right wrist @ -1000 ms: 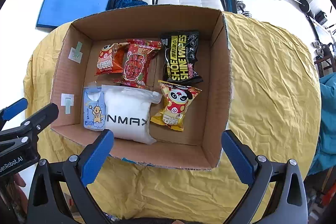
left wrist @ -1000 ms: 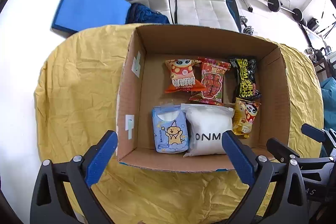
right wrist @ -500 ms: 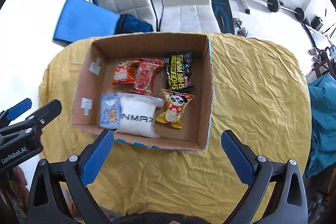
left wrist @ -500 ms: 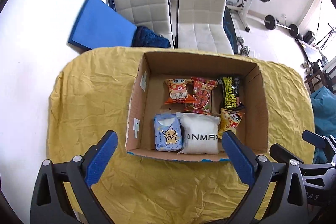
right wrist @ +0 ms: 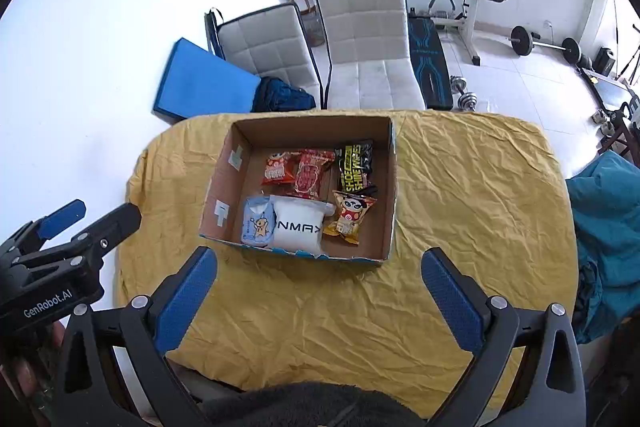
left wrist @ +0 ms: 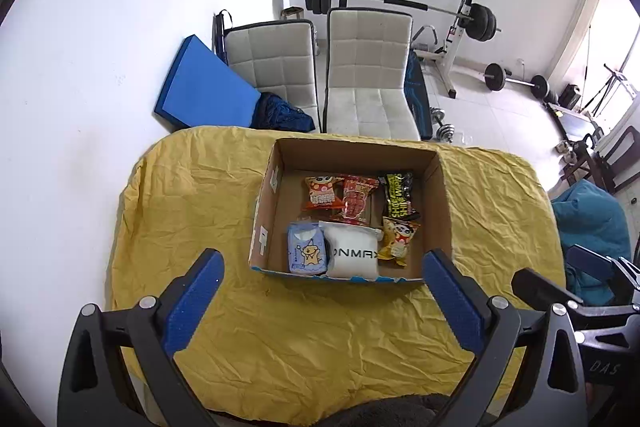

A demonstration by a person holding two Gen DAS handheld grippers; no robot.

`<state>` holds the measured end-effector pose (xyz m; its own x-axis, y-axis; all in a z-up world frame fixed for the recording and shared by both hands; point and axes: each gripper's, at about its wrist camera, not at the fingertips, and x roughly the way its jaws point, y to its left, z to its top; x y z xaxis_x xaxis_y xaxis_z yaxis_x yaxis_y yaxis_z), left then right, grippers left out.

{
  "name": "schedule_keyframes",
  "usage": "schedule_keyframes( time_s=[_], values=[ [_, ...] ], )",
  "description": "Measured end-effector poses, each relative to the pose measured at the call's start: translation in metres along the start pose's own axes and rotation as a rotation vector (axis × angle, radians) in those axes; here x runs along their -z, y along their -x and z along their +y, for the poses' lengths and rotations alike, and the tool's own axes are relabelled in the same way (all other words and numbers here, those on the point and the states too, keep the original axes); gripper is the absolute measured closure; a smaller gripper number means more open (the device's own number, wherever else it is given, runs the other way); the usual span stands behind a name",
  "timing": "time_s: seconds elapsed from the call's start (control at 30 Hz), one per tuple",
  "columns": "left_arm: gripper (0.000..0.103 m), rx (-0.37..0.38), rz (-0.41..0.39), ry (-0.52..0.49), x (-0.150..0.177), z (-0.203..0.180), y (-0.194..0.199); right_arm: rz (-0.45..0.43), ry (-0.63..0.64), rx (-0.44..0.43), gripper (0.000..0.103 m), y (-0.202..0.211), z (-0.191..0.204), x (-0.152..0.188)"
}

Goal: Organize soft objects

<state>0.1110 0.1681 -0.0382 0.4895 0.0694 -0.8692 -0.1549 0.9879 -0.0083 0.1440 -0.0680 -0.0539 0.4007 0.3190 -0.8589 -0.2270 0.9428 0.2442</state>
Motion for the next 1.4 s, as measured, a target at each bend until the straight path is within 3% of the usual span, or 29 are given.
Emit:
schedule_keyframes(
  time_s=[0.2, 0.37, 0.8, 1.4],
  values=[
    [0.001, 0.031, -0.036, 0.03, 0.005, 0.0, 0.034, -0.068, 0.013, 0.011, 0.0, 0.052, 0.0, 0.007],
    [0.001, -0.004, -0.064, 0.073, 0.011, 0.007, 0.051, -0.103, 0.019, 0.043, 0.0, 0.075, -0.005, 0.012],
    [0.001, -0.026, -0.084, 0.074, 0.019, 0.003, 0.071, -0.109, 0.005, 0.06, 0.0, 0.088, -0.017, 0.015],
    [0.001, -0.022, -0.08, 0.061, 0.023, -0.005, 0.071, -0.125, 0.001, 0.154, 0.0, 0.092, -0.021, 0.022]
  ],
)
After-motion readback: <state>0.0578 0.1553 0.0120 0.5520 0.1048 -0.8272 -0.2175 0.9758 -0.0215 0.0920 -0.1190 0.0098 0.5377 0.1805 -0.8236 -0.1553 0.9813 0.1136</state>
